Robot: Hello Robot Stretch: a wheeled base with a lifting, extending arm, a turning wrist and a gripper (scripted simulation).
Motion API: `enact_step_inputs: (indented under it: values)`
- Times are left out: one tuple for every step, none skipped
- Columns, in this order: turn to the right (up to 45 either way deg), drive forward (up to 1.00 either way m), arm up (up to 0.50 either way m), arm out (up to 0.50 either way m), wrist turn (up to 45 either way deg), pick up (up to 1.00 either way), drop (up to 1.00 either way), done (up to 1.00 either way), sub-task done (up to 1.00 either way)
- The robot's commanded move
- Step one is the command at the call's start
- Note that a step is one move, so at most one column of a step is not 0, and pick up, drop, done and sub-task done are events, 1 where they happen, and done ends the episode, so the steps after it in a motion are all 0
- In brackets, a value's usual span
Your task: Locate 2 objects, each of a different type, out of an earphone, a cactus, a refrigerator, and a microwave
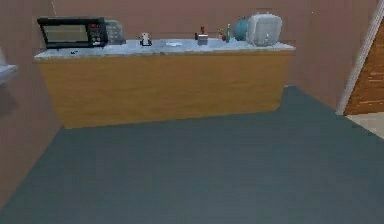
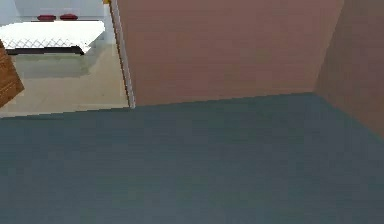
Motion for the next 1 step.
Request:
enact_step_inputs:
  values:
    - [-21.0, 0.0, 0.0, 0.0, 0.0, 0.0, 0.0, 0.0, 0.0]
